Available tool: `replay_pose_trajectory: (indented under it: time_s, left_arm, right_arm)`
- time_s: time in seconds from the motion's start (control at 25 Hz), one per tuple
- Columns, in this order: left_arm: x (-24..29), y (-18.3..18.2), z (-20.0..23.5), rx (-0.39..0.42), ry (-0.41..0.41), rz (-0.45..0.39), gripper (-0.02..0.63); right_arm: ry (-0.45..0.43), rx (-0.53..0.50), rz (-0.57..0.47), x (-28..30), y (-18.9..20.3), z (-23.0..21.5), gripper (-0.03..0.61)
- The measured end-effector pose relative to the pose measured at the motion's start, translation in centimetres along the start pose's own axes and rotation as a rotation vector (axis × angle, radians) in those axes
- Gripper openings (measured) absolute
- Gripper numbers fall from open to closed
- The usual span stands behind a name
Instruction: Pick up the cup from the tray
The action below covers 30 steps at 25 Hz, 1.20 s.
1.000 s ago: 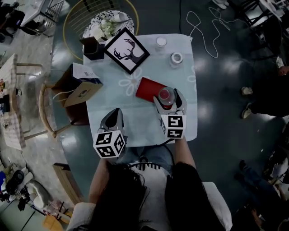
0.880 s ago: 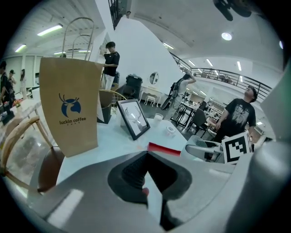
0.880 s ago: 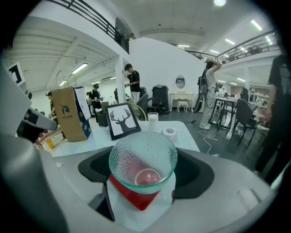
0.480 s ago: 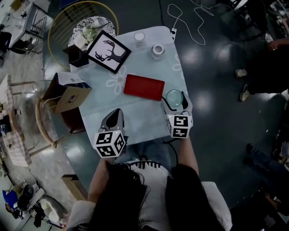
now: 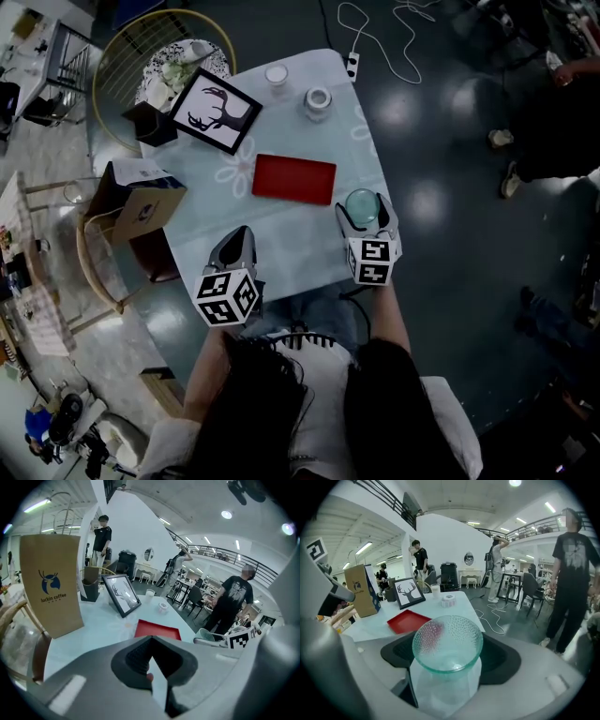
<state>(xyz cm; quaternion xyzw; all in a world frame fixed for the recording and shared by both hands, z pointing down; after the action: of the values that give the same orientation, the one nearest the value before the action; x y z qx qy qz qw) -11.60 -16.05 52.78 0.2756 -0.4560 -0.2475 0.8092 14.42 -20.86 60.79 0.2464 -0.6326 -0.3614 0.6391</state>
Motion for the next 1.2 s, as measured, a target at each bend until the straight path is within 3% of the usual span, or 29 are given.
replay_pose_trajectory:
  time_s: [0.2, 0.36, 0.56, 0.84, 0.92, 1.2]
  left_arm:
    - [0.0, 0.3, 0.5, -0.008, -0.011, 0.009, 0.0]
    - [0.1, 0.3, 0.3, -0.012, -0.002, 0.017, 0.0]
    - [0.0, -0.1, 0.1, -0.018, 0.008, -0.005, 0.0]
    - [-0.4, -0.9, -0.8, 0.015, 0.023, -0.036, 0.0]
    - [-0.5, -1.1, -1.2, 0.032, 0.038, -0.04, 0.0]
    - [-1.0, -2.5, -2.7, 0.075, 0.068, -0.085, 0.0]
  right_arm:
    - [0.036, -0.002, -0.071, -0.3, -1.0, 0.0, 0.434]
    - [0.014, -0.005, -0.102, -0.8, -2.5, 0.3, 0.461]
    - [-0.043, 0.135, -0.151, -2.9, -5.1, 0.0, 0.499]
    - [-0.027, 0.107, -0.22, -5.9, -8.1, -0.6, 0.497]
    - [-0.03, 0.112, -0.223, -6.6, -8.2, -0.5, 0.453]
    - [-0.013, 0.081, -0.239, -9.4, -8.8, 0.4, 0.116]
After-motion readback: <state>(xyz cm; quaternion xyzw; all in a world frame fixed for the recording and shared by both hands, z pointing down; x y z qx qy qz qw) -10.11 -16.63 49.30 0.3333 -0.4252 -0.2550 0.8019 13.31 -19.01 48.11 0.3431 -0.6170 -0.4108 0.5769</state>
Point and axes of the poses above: the fingertips, and each gripper's own axes: x forward along the fingers, z to its left, y out of its underside, the point moved 3 cm from there along -x, backward along the fingers, and after that the axes turned 11 degrees about y, right-handed, at the moved point
